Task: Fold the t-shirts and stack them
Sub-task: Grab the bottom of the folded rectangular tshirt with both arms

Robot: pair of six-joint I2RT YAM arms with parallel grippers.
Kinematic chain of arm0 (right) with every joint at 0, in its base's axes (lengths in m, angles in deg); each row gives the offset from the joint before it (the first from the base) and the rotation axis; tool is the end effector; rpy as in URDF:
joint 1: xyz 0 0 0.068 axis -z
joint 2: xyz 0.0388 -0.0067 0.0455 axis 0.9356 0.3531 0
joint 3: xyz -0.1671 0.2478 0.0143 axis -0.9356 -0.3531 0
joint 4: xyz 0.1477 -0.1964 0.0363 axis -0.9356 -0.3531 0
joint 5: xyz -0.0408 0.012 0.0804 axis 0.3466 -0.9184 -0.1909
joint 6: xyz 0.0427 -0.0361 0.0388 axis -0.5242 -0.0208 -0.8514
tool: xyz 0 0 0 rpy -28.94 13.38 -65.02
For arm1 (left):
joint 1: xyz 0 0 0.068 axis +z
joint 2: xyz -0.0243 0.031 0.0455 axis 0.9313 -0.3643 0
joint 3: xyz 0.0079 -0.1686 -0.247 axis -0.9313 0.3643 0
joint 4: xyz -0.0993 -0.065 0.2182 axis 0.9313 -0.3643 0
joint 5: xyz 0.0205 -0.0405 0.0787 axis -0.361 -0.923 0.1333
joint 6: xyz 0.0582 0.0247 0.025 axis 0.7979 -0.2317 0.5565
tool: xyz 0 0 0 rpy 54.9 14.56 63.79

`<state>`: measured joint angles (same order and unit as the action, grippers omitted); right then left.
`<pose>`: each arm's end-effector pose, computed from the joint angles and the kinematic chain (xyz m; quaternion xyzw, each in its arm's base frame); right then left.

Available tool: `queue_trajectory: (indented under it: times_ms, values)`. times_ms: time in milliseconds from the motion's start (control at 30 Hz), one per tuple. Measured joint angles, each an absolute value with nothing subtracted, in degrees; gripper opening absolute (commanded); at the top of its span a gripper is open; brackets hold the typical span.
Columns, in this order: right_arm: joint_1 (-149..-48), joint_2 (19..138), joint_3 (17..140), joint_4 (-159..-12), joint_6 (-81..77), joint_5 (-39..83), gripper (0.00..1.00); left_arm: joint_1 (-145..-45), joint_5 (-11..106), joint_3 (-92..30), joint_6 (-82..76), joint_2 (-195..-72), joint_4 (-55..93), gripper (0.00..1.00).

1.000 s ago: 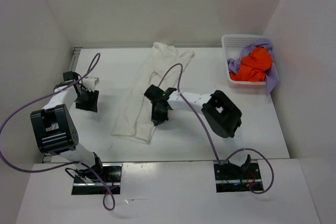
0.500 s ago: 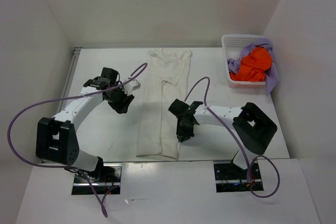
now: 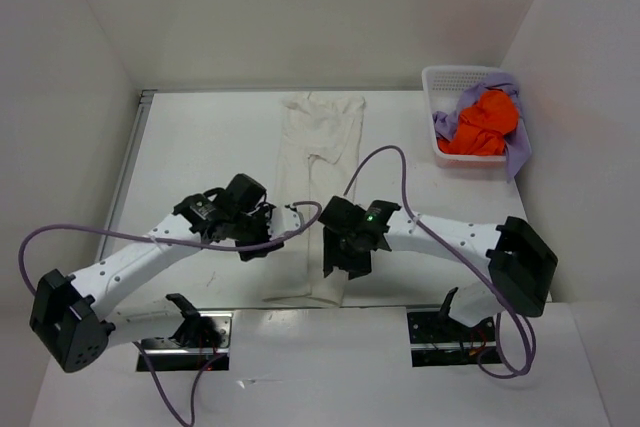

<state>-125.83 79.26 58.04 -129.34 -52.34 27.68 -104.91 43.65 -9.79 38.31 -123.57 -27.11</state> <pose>0.1382 0.2126 0.2283 0.0027 0.9869 0.1443 0.0719 0.1581 -0.1302 0.2704 0.5468 0.7861 -0.1169 0.2634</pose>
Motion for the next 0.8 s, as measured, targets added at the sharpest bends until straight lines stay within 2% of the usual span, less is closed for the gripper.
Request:
queue_trajectory:
  times_ms: [167, 233, 267, 400, 533, 633, 800]
  values:
    - [-127.3, 82.7, 56.8, -128.0, -53.8, 26.6, 0.79, -107.8, 47.9, -6.3, 40.0, -118.5, -20.3, 0.58]
    - [-127.3, 82.7, 56.7, -127.6, -54.2, 26.8, 0.81, -107.7, 49.5, -3.6, 43.7, -111.1, -15.9, 0.68]
    - [-127.3, 82.7, 56.6, -127.0, -54.2, 27.0, 0.81, -107.6, 49.4, -2.3, 46.5, -106.4, -14.4, 0.77]
    - [-127.3, 82.7, 55.0, -124.2, -54.3, 26.9, 0.81, -108.3, 42.9, -0.9, 54.7, -93.5, -14.6, 0.83]
    - [-127.3, 82.7, 52.8, -122.6, -54.3, 26.3, 0.81, -109.8, 35.7, -0.9, 62.6, -97.6, -18.3, 0.84]
    - [-127.3, 82.7, 51.5, -121.8, -54.3, 25.9, 0.81, -112.0, 34.5, 0.9, 71.4, -102.9, -20.7, 0.84]
    - [-127.3, 82.8, 51.3, -120.7, -54.3, 25.8, 0.81, -113.4, 35.6, 9.6, 88.7, -99.2, -23.5, 0.83]
